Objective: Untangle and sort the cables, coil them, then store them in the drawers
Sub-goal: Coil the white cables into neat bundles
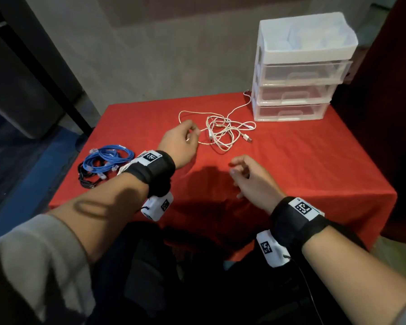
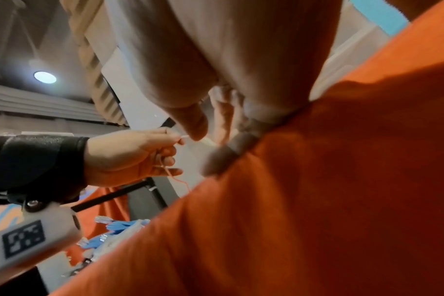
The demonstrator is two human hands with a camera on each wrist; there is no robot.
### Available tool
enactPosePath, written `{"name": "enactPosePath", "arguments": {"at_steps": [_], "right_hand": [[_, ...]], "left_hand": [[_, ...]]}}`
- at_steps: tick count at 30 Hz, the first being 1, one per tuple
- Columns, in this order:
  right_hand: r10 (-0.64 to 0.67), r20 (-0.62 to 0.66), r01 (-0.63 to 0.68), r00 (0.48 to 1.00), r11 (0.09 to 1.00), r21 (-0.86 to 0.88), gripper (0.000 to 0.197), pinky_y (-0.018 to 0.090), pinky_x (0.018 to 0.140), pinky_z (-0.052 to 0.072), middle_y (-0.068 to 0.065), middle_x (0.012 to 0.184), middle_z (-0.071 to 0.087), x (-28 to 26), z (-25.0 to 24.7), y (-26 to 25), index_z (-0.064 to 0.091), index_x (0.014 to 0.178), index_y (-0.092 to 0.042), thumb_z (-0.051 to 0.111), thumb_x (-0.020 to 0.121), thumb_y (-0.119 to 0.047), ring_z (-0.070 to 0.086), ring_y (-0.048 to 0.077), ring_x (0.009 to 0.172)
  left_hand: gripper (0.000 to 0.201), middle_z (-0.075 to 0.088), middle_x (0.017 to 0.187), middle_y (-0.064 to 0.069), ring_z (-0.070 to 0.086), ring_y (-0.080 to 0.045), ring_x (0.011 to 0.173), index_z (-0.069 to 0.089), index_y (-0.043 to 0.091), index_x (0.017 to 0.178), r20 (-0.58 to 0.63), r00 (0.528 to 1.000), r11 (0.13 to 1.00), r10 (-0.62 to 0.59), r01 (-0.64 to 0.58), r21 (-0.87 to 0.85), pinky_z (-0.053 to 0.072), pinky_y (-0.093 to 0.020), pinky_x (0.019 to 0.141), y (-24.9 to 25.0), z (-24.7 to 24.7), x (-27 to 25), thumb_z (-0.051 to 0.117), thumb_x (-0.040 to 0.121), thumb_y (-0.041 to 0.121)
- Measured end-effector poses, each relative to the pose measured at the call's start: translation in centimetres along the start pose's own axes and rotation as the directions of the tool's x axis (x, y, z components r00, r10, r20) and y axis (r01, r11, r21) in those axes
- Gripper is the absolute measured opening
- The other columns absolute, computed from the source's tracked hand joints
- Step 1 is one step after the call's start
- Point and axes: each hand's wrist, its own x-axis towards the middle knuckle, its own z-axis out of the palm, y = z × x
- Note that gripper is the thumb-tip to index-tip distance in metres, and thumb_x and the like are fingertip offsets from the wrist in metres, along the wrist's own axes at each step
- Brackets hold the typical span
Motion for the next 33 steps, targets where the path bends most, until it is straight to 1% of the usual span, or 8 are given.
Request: {"name": "enactPosePath", "arguments": {"at_steps": [4,9,14,19,23,26,29,33], "right_hand": [[-0.308,-0.049,0.304,0.950,0.950,-0.069,0.056,0.015,0.090,0.048,-0.006,0.136,0.049,1.5,0.3,-4.7,0.049,0.145,-0.025,0.061,0.094,-0.008,0.058,0.000,0.091],[-0.384,-0.037,0.352,0.922,0.877,-0.328,0.016,0.032,0.073,0.043,-0.011,0.075,0.060,4.0,-2.9,-7.9,0.068,0.084,-0.024,0.061,0.098,-0.025,0.059,0.015,0.078],[-0.217,-0.279,0.198,0.935,0.976,-0.093,0.025,0.052,0.067,0.061,0.003,0.071,0.066,5.8,-9.0,-8.9,0.065,0.076,-0.021,0.055,0.098,-0.029,0.063,0.020,0.062],[-0.256,-0.286,0.192,0.924,0.953,-0.235,0.023,0.033,0.069,0.054,-0.008,0.067,0.066,5.5,-12.0,-8.5,0.069,0.079,-0.018,0.058,0.097,-0.030,0.059,0.007,0.060],[-0.220,-0.214,0.143,0.952,0.934,-0.327,0.023,0.033,0.063,0.050,-0.013,0.055,0.058,4.6,-10.4,-7.6,0.072,0.083,-0.022,0.060,0.098,-0.036,0.053,0.008,0.054],[-0.250,0.066,0.252,0.966,0.851,-0.462,0.025,0.034,0.063,0.046,-0.006,0.066,0.063,2.1,-7.5,-7.0,0.072,0.089,-0.021,0.058,0.100,-0.039,0.055,0.011,0.060],[-0.272,0.294,0.394,0.916,0.743,-0.541,0.023,0.037,0.068,0.049,-0.012,0.065,0.060,-0.9,-5.2,-7.9,0.063,0.081,-0.032,0.056,0.099,-0.044,0.055,0.011,0.066],[-0.349,0.391,0.519,0.852,0.664,-0.539,0.024,0.040,0.067,0.051,-0.006,0.068,0.061,-2.4,-4.8,-10.5,0.063,0.087,-0.023,0.048,0.095,-0.040,0.055,0.014,0.067]], "left_hand": [[0.013,0.055,0.063,0.011,0.049,-0.005,0.059,0.063,0.025,0.094,0.103,0.971,0.976,0.217,-0.214,-0.031,0.041,-0.030,0.062,4.1,-1.2,-1.5,0.055,0.097,0.033],[0.018,0.050,0.062,0.008,0.045,-0.006,0.057,0.057,0.024,0.090,0.037,0.964,0.961,0.265,-0.260,-0.093,0.038,-0.030,0.059,6.0,-4.7,-1.3,0.051,0.101,0.037],[0.027,0.045,0.054,0.007,0.046,-0.008,0.045,0.062,0.019,0.089,0.152,0.969,0.979,0.193,-0.180,-0.096,0.040,-0.031,0.051,4.0,-7.1,-1.9,0.044,0.107,0.031],[0.033,0.037,0.051,0.011,0.039,-0.016,0.045,0.056,0.019,0.081,0.208,0.978,0.948,0.033,0.035,-0.318,0.036,-0.024,0.043,3.5,-7.4,-3.2,0.042,0.108,0.033],[0.032,0.029,0.065,0.007,0.024,-0.007,0.047,0.050,0.019,0.079,0.389,0.916,0.274,-0.097,0.400,-0.875,0.032,-0.022,0.052,5.8,-8.8,-3.5,0.039,0.108,0.031],[0.030,0.040,0.072,0.007,0.034,-0.005,0.048,0.050,0.018,0.083,0.382,0.921,-0.148,-0.071,0.369,-0.918,0.041,-0.021,0.060,6.8,-10.1,-3.0,0.035,0.107,0.028],[0.034,0.068,0.098,-0.002,0.070,-0.016,0.076,0.048,0.017,0.082,0.306,0.946,-0.046,-0.109,0.303,-0.952,0.059,-0.033,0.076,7.7,-9.4,-3.0,0.035,0.109,0.032],[0.027,0.069,0.124,-0.009,0.070,-0.032,0.105,0.051,0.015,0.093,0.228,0.963,0.455,-0.143,0.269,-0.849,0.058,-0.038,0.087,8.4,-7.3,-4.1,0.036,0.110,0.030]]}}
